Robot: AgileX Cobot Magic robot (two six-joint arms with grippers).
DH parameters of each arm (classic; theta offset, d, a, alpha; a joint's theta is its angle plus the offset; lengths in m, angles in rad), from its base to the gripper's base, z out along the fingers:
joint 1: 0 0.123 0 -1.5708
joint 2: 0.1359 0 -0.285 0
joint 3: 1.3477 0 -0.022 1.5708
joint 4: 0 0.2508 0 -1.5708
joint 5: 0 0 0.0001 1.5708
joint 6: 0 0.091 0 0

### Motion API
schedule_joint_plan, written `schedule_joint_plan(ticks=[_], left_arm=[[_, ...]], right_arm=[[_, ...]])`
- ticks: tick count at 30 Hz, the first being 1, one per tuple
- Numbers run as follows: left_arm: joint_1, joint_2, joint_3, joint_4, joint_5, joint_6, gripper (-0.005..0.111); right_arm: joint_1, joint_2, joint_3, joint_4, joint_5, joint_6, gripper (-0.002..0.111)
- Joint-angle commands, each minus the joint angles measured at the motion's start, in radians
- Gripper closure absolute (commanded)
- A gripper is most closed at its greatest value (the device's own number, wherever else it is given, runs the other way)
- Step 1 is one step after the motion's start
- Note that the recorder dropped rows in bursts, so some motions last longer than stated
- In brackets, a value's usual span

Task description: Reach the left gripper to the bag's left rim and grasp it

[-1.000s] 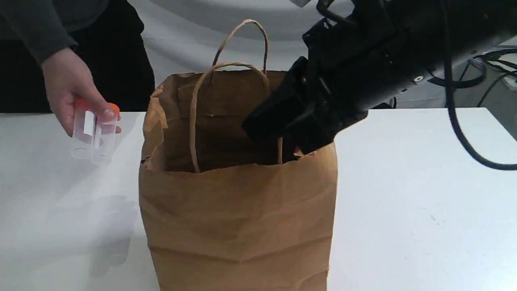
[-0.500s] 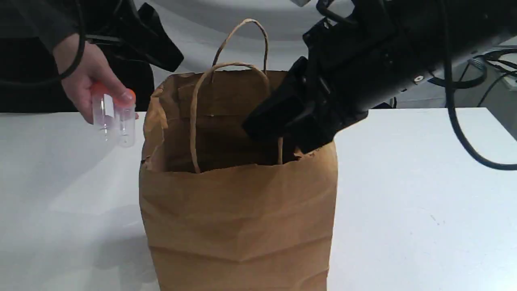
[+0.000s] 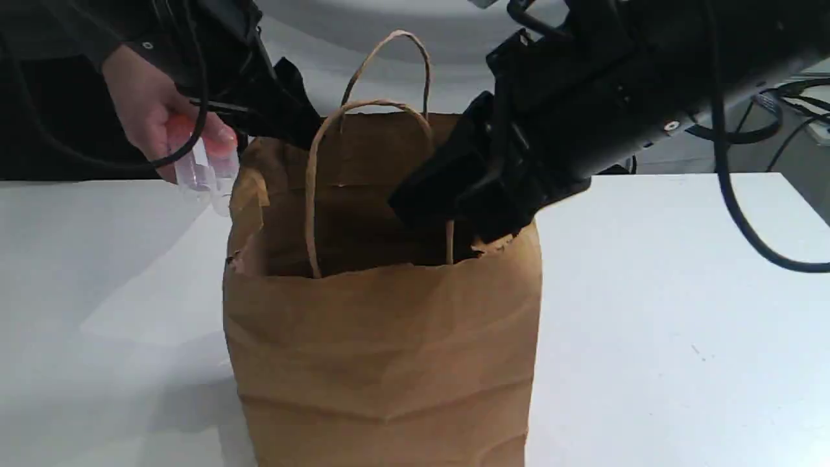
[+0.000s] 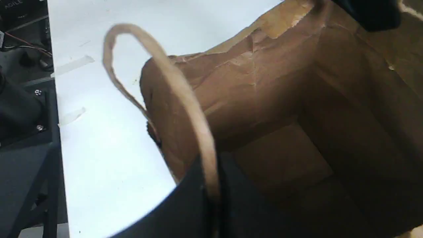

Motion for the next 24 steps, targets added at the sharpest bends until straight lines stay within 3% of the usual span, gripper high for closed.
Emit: schedule_joint_plan(ticks=[1,4,6,12,24], left_arm=[[-0.004,0.023,-0.006,0.001,-0.016,-0.007,0.048],[-0.004,0.032,-0.006,-0.007,-0.023,-0.007,0.05],[-0.004,0.036,-0.006,-0.039,-0.023,-0.007,0.058],[-0.004,0.041,-0.006,-0.13,-0.023,0.03,0.106],[0.008,0.048,-0.006,-0.1,-0.005,-0.097,0.107]], right_arm=[[0.004,-0.004,-0.001,-0.001,-0.008,0.005,0.108],[0.004,-0.004,-0.001,-0.001,-0.008,0.005,0.108],[0.004,-0.004,-0.001,-0.001,-0.008,0.005,0.108],[0.004,-0.004,-0.001,-0.001,-0.008,0.005,0.108],[0.001,-0.004,-0.085,0.002,0.045,0.119,0.108]])
